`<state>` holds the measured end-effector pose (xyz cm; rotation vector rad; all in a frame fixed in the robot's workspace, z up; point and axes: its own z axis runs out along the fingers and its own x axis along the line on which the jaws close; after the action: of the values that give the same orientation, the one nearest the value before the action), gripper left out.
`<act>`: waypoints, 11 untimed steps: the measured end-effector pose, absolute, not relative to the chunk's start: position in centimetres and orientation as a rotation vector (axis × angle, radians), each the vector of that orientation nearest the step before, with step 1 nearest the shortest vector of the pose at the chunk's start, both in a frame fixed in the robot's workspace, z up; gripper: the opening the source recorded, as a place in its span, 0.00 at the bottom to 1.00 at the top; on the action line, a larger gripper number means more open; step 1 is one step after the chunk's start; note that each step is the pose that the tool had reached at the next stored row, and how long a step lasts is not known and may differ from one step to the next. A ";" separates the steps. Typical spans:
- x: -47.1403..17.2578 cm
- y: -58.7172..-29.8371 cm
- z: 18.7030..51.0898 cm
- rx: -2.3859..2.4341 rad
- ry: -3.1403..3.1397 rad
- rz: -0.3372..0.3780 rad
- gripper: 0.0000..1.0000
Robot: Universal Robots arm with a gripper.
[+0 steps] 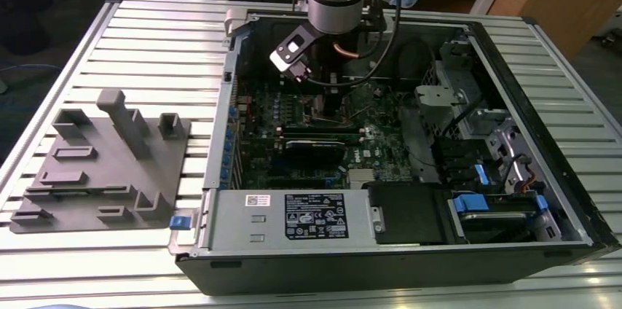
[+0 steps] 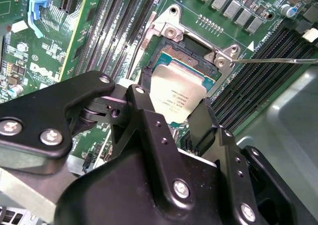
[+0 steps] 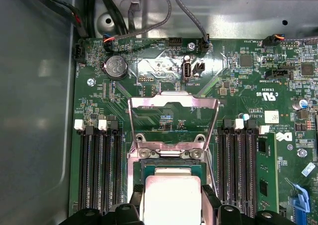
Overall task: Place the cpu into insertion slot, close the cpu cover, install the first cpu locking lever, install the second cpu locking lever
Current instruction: 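Place the cpu into insertion slot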
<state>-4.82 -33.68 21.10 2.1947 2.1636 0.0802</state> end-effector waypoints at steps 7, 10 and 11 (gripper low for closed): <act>-4.8 -33.7 20.9 2.195 2.164 0.080 0.54; -4.8 -33.7 20.9 2.195 2.164 0.080 0.54; -4.8 -33.7 20.9 2.195 2.164 0.080 0.54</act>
<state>-4.82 -33.68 20.88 2.1948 2.1635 0.0802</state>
